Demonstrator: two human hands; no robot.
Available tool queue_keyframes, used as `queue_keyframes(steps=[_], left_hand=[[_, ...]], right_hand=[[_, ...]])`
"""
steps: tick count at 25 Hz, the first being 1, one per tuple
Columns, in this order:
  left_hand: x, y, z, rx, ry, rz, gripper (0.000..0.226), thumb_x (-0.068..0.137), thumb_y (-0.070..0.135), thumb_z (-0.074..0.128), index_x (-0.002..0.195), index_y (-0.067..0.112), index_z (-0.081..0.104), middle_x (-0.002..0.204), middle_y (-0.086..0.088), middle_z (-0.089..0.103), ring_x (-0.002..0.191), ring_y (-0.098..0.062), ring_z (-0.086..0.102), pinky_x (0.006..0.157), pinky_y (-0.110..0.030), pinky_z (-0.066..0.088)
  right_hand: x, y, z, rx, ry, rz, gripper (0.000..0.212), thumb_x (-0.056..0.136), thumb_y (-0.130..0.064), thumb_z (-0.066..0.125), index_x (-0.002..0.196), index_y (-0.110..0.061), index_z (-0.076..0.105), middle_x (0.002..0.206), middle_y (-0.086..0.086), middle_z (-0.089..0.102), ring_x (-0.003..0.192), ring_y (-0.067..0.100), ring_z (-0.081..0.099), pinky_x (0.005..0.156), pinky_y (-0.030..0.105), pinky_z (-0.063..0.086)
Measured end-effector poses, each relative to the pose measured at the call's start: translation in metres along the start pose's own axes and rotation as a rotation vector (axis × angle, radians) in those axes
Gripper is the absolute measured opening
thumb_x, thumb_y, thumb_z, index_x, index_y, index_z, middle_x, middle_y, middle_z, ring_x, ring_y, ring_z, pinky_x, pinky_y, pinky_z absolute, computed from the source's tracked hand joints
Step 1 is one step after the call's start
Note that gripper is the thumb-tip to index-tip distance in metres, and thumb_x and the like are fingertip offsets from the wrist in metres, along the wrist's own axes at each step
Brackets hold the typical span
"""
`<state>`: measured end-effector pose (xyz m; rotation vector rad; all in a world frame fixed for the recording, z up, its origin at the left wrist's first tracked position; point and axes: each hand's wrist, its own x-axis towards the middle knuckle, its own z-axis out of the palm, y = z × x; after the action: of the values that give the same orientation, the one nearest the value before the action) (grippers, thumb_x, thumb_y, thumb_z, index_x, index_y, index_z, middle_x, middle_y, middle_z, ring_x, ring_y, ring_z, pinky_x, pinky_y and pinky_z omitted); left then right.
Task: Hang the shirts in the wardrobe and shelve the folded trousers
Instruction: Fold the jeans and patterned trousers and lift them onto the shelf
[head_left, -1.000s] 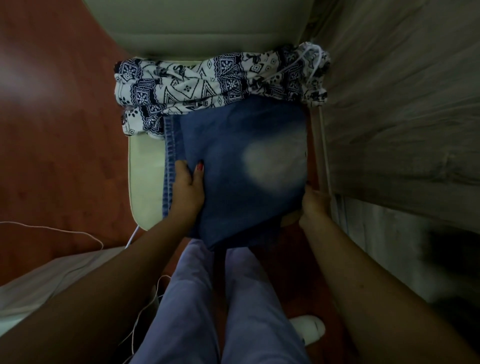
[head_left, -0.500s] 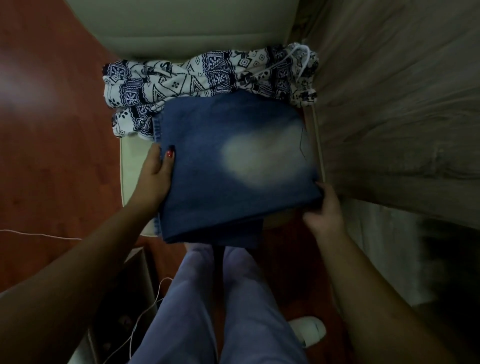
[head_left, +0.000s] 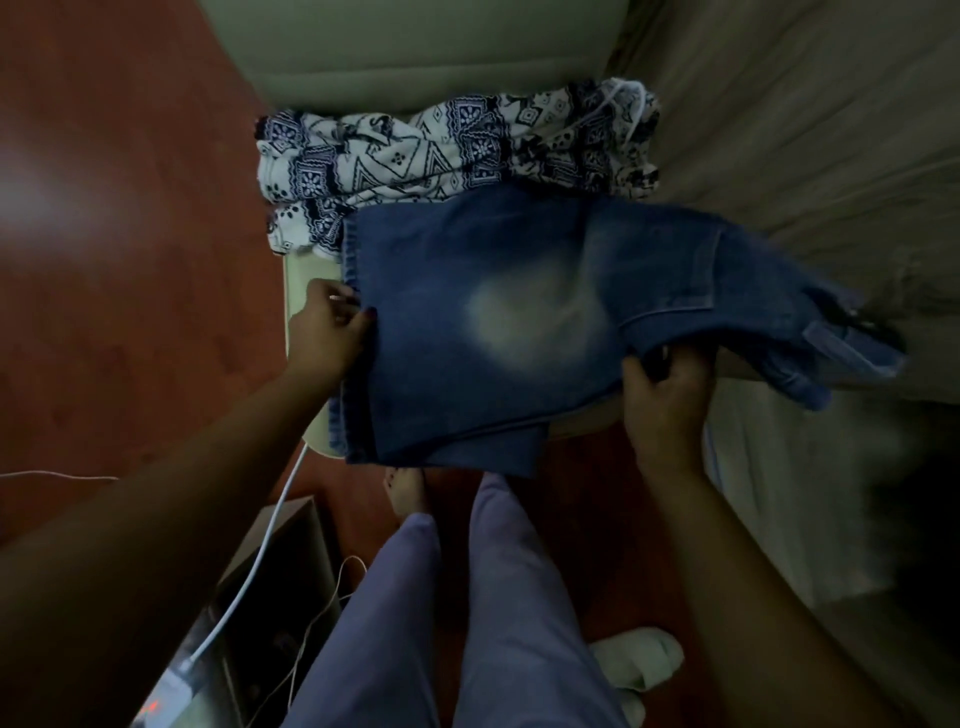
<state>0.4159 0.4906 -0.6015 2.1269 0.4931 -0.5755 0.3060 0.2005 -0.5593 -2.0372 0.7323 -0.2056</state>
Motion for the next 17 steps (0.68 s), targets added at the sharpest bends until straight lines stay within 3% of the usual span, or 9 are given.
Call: queue_keyframes(steps=[2,4,5,7,9,11,14,15,17], left_hand=[[-0.003,0.012,-0.008,-0.123,0.038,0.035,0.012,0.092,0.027,0.057,0.096,0.018,0.049,0.095,0.001,0.06,0.087,-0.019,0.06,0.077,-0.038,0.054],[-0.007,0.031,-0.017,-0.424,-0.103,-0.072,0.019,0.099,0.034,0.044,0.097,0.018,0.053,0.092,0.002,0.064,0.08,-0.014,0.064,0.071,-0.028,0.055],[-0.009,0.039,-0.022,-0.577,-0.225,-0.158,0.031,0.1,0.041,0.036,0.103,0.016,0.055,0.096,0.0,0.066,0.081,-0.013,0.067,0.071,-0.026,0.057],[-0.008,0.043,-0.032,-0.698,-0.413,-0.278,0.063,0.096,0.06,0.02,0.118,0.013,0.057,0.111,-0.006,0.068,0.097,-0.019,0.068,0.079,-0.032,0.059],[-0.007,0.037,-0.039,-0.617,-0.483,-0.318,0.079,0.087,0.074,0.015,0.121,0.018,0.06,0.119,-0.006,0.067,0.107,-0.023,0.066,0.085,-0.041,0.057],[-0.009,0.027,-0.04,-0.515,-0.506,-0.31,0.076,0.081,0.078,0.029,0.122,0.023,0.06,0.118,-0.004,0.069,0.106,-0.022,0.067,0.085,-0.043,0.056],[-0.01,0.016,-0.035,-0.489,-0.475,-0.201,0.054,0.084,0.037,0.067,0.131,0.015,0.051,0.114,-0.004,0.071,0.097,-0.016,0.071,0.078,-0.038,0.06],[-0.011,0.015,-0.031,-0.503,-0.451,-0.174,0.051,0.084,0.02,0.069,0.131,0.012,0.051,0.113,-0.005,0.07,0.094,-0.016,0.072,0.075,-0.035,0.061],[-0.015,0.012,-0.025,-0.585,-0.434,-0.162,0.044,0.086,0.008,0.065,0.128,0.01,0.052,0.112,-0.006,0.07,0.092,-0.016,0.072,0.07,-0.032,0.06]], right_hand=[[-0.016,-0.005,0.013,-0.229,-0.07,-0.186,0.023,0.085,-0.019,0.054,0.089,0.0,0.066,0.088,0.019,0.069,0.081,0.031,0.064,0.076,0.041,0.051],[-0.03,-0.001,0.033,-0.469,-0.191,-0.435,0.02,0.086,-0.009,0.053,0.089,-0.004,0.072,0.084,0.019,0.073,0.074,0.028,0.069,0.075,0.029,0.047],[-0.036,-0.001,0.043,-0.599,-0.248,-0.526,0.029,0.09,-0.005,0.046,0.094,-0.009,0.074,0.089,0.012,0.074,0.078,0.023,0.069,0.075,0.02,0.044],[-0.032,0.005,0.059,-0.654,-0.413,-0.552,0.039,0.098,-0.006,0.033,0.122,-0.015,0.063,0.129,0.006,0.061,0.116,0.016,0.058,0.093,0.008,0.038],[-0.024,0.019,0.067,-0.563,-0.575,-0.579,0.035,0.094,-0.001,0.043,0.128,-0.003,0.052,0.151,0.013,0.034,0.139,0.026,0.034,0.113,0.028,0.029],[-0.022,0.025,0.067,-0.562,-0.643,-0.525,0.035,0.088,0.009,0.048,0.122,0.007,0.052,0.15,0.023,0.032,0.139,0.036,0.031,0.114,0.04,0.025],[-0.026,0.016,0.058,-0.484,-0.603,-0.489,0.047,0.082,0.017,0.047,0.127,0.005,0.051,0.145,0.02,0.042,0.137,0.032,0.037,0.114,0.033,0.027],[-0.029,0.013,0.051,-0.438,-0.548,-0.481,0.049,0.081,0.017,0.046,0.128,0.004,0.051,0.143,0.018,0.045,0.136,0.03,0.039,0.113,0.032,0.03],[-0.029,0.015,0.037,-0.349,-0.409,-0.494,0.045,0.085,0.008,0.043,0.128,0.003,0.053,0.141,0.011,0.048,0.133,0.024,0.044,0.11,0.031,0.035]])
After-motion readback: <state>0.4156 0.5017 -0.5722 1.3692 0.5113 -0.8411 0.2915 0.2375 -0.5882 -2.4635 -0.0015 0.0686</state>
